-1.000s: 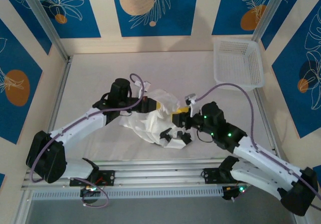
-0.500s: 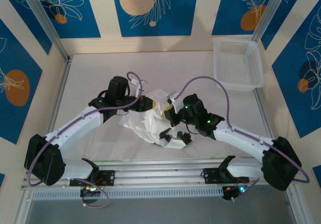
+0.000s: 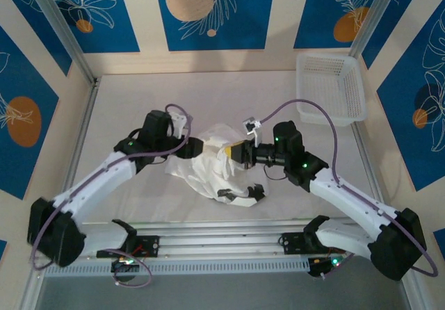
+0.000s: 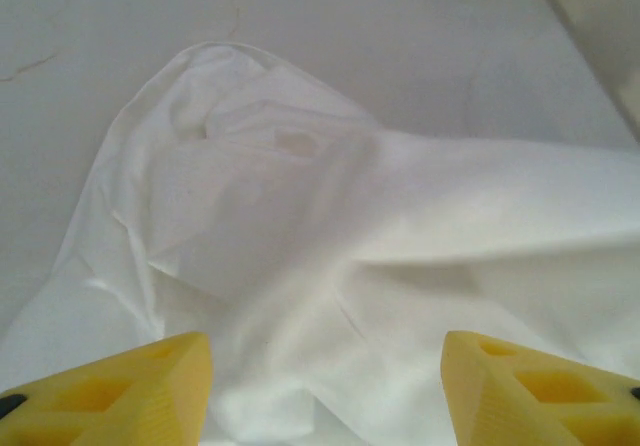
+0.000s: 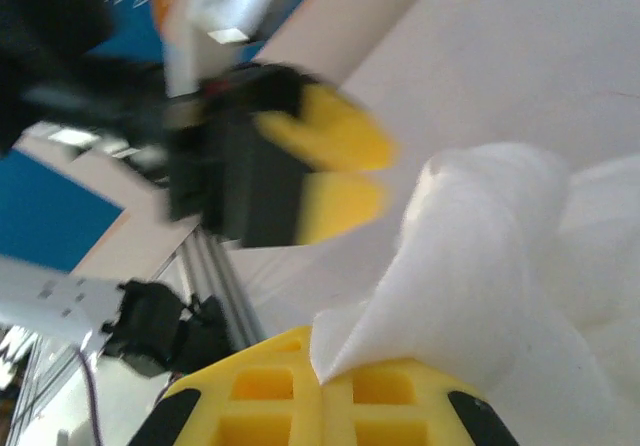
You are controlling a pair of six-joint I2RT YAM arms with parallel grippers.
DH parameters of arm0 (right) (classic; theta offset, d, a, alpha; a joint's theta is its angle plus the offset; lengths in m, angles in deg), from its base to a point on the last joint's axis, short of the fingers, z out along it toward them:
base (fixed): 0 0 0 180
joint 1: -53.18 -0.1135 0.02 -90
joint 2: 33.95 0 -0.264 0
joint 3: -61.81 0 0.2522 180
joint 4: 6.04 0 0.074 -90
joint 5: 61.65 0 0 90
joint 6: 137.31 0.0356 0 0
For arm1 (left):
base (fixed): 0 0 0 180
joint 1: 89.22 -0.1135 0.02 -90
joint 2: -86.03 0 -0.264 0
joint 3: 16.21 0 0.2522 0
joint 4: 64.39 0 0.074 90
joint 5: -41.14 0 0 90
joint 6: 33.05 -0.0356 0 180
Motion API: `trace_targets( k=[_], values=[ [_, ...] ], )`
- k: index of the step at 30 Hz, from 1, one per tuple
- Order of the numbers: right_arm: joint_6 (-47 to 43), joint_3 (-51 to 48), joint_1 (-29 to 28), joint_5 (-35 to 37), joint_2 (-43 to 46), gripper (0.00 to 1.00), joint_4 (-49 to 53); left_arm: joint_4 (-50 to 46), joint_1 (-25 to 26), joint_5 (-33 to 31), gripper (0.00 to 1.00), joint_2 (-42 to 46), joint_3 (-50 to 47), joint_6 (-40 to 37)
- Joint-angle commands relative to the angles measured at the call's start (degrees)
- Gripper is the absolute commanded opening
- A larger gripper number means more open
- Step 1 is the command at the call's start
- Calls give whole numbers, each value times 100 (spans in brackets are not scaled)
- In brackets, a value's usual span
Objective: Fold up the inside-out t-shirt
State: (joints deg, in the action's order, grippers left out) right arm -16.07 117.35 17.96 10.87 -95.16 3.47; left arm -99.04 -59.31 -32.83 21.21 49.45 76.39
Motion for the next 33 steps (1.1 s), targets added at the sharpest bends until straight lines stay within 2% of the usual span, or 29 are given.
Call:
trace_targets(
  k=[1, 2, 5, 7, 8, 11, 12, 13, 14, 16, 18, 19, 21, 24, 25, 29, 30, 31, 33],
  values=[
    [330, 48, 23, 396, -87, 0, 38, 285, 17, 404, 62, 722, -516, 1069],
    [346, 70, 32, 390, -132, 0, 50, 582, 96, 596, 61, 879, -746, 1537],
    [419, 120, 19, 263, -248, 0, -11, 1700, 474, 774, 49, 993, -1333, 2762],
    [482, 159, 11, 150, -322, 0, -64, 2323, 714, 791, 49, 750, -1486, 3210],
    [512, 195, -1, 63, -358, 0, -94, 2529, 796, 760, 52, 535, -1485, 3295],
    [607, 282, -35, -222, -409, 0, -228, 2866, 826, 605, 81, -140, -1333, 3326],
    [639, 323, -37, -334, -417, 0, -242, 3003, 832, 528, 85, -366, -1299, 3322],
    [682, 369, -33, -404, -396, 0, -238, 3130, 826, 450, 84, -524, -1278, 3290],
    [745, 433, -24, -430, -341, 0, -202, 3224, 836, 376, 74, -719, -1270, 3232],
    [943, 497, 81, -508, -161, 0, -198, 3171, 831, 161, 39, -985, -1313, 3157],
    [1296, 484, 368, -665, 104, 0, -315, 2939, 802, -240, 9, -1110, -1521, 3040],
    [1453, 444, 520, -739, 232, 0, -395, 2902, 761, -372, 1, -1121, -1678, 3032],
    [1700, 296, 913, -989, 450, 0, -531, 2939, 574, -447, 0, -1044, -2092, 3039],
    [1694, 159, 1212, -1190, 561, 0, -338, 2972, 472, -242, 0, -667, -2368, 2737],
    [1690, 105, 1243, -1257, 566, 0, -330, 2870, 467, -154, 6, -510, -2318, 2505],
    [1805, -110, 1241, -1509, 481, 0, -536, 1712, 489, -215, 59, 361, -1639, 819],
    [1809, -112, 1231, -1541, 462, 0, -534, 1416, 534, -454, 66, 580, -1467, 308],
    [1795, -108, 1220, -1580, 437, 0, -538, 1227, 578, -638, 68, 731, -1343, -123],
    [1739, -64, 1186, -1664, 388, 0, -480, 1132, 659, -714, 65, 942, -1158, -859]
  ],
)
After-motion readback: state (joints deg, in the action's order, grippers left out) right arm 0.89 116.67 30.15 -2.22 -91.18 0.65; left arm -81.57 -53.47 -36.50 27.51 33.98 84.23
